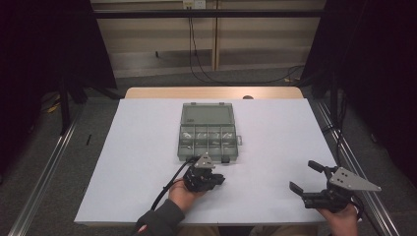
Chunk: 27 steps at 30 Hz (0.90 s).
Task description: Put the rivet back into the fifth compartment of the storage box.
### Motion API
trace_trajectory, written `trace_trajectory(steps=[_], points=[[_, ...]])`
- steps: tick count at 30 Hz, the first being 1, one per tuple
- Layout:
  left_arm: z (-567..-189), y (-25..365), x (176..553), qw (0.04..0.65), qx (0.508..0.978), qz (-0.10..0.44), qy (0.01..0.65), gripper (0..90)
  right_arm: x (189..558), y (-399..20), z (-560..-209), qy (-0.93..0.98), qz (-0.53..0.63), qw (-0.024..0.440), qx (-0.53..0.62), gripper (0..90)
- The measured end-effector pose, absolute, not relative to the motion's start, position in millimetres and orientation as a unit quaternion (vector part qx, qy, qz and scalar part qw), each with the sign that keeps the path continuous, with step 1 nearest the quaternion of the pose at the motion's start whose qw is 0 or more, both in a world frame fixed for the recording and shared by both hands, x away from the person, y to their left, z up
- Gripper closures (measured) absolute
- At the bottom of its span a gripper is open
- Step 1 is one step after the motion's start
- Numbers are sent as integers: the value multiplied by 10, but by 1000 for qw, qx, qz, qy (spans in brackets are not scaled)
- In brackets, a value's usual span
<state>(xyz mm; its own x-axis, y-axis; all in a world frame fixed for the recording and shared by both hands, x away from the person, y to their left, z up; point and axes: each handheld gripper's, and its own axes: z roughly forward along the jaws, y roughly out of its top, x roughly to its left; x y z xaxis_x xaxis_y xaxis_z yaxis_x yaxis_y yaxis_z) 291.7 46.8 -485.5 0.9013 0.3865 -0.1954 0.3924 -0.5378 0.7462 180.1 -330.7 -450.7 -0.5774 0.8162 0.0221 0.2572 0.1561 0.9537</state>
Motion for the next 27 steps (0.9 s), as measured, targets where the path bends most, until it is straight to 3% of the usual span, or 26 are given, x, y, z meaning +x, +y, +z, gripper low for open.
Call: trace_trajectory(steps=[27], points=[[-4630,692,3056,472,846,23,248,830,1816,-3303,-4528,713,528,260,382,7]])
